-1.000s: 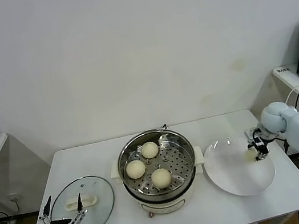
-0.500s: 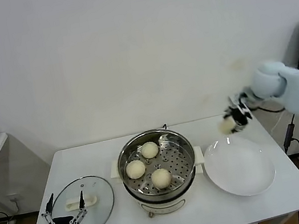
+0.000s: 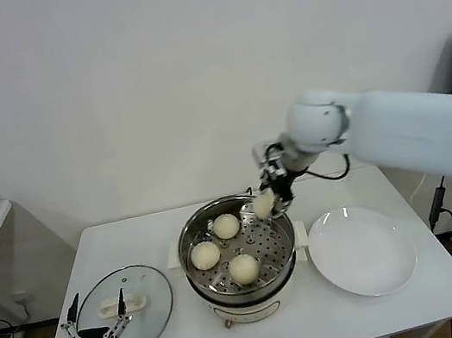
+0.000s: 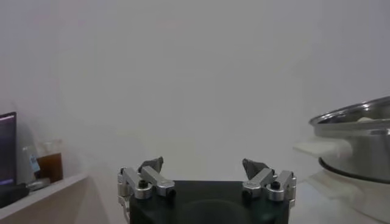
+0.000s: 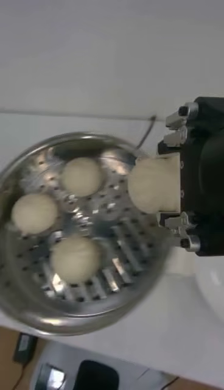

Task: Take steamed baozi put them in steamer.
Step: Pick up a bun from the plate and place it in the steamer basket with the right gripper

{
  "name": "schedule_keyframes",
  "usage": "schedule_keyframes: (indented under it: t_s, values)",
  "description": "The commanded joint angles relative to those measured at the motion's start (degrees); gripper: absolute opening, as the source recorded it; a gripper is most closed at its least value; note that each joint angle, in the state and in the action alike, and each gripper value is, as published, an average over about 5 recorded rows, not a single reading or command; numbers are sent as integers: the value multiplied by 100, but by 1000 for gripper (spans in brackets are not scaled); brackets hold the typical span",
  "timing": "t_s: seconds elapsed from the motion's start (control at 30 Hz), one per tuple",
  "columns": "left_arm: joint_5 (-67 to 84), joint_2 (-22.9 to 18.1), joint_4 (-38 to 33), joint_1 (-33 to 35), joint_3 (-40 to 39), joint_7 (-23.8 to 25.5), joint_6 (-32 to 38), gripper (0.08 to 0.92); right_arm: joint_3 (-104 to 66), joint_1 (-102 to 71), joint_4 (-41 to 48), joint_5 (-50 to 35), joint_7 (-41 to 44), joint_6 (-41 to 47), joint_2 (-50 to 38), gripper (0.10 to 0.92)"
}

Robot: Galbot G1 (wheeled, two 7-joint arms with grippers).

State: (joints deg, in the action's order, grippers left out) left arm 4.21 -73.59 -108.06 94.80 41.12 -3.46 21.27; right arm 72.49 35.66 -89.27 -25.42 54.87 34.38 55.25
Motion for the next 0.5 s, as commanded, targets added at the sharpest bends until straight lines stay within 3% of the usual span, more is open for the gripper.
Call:
schedule_keyframes:
  t_s: [0.03,0.5]
  values:
    - [8,-8,-23,15,26,-3,-1,823,349,-513,531,239,-256,565,1012,551]
    - [28,-17,-18,18,67,-1,-2,823,99,-1069,925,781,-170,336,937,551]
